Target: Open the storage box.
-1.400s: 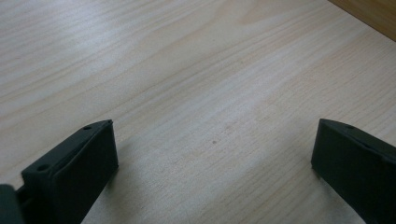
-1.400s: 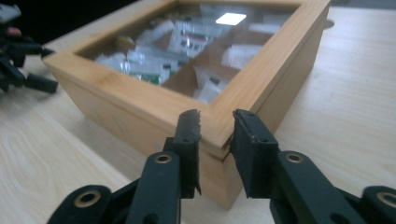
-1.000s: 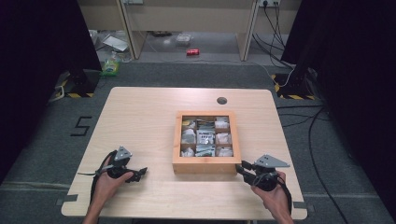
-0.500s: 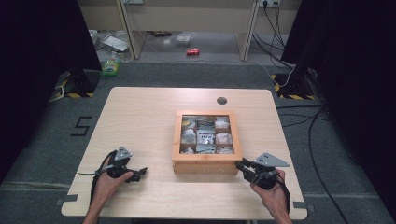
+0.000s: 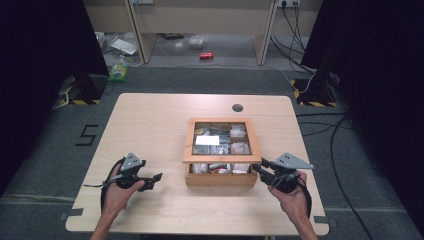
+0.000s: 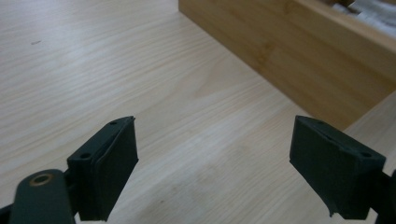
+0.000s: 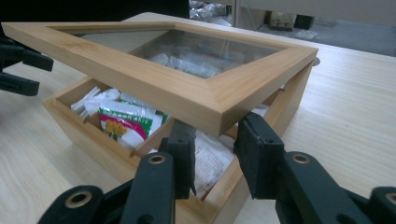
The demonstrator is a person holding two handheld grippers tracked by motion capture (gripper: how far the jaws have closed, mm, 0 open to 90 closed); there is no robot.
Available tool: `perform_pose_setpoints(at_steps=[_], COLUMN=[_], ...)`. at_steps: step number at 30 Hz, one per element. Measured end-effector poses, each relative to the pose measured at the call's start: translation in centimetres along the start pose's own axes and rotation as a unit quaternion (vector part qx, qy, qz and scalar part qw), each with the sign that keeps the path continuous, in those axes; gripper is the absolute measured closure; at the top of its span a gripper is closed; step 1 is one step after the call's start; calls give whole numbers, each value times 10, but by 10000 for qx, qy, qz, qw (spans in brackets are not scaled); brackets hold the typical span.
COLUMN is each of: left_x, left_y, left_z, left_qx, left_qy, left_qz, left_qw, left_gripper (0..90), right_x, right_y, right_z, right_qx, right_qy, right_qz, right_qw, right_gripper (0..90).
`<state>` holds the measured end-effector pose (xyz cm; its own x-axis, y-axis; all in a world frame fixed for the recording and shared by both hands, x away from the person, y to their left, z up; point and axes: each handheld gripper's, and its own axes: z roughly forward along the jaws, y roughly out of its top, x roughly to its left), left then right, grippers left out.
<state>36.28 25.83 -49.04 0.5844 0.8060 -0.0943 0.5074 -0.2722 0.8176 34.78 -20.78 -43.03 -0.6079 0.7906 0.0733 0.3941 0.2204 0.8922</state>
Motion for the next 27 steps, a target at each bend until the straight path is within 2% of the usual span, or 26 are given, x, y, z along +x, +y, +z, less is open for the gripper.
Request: perform_pose_setpoints(at_steps=[2,3,5,6,12,16,17,18,24,27], left_x=[-1,-1,-1,-2,-7,-14,-14,-15,-17,-18], left_y=[4,9,12,18,38,61,61,69,86,89], left_z=[2,4,5,7,15,26,26,32,46,49], left_qx=[-26,-87,-107,-160,-353,-499,-499,-545,-555,-552], left_qy=[-104,-103,-67,-15,-65,-6,-6,29,-69,-55], left_qz=[-134,-265,-320,-381,-445,-292,-292,-314,-414,-434], left_qw=[9999,9996,9994,9991,9984,9983,9983,9980,9976,9975], left_gripper=[150,150,150,150,150,150,150,150,150,150], right_x=[-2,-6,-8,-9,-15,-18,-19,-19,-23,-24], right_y=[4,9,14,17,27,33,35,37,50,54], right_z=[1,3,3,4,11,14,15,15,18,21], right_qx=[-34,-82,-98,-127,-115,-208,-222,-217,-379,-400], right_qy=[35,66,67,61,7,1,8,-4,-63,-60], right_qz=[79,118,147,151,207,185,189,173,130,94], right_qw=[10000,9999,9998,9998,9997,9996,9996,9996,9992,9991], right_gripper=[667,665,656,657,657,657,657,657,653,652])
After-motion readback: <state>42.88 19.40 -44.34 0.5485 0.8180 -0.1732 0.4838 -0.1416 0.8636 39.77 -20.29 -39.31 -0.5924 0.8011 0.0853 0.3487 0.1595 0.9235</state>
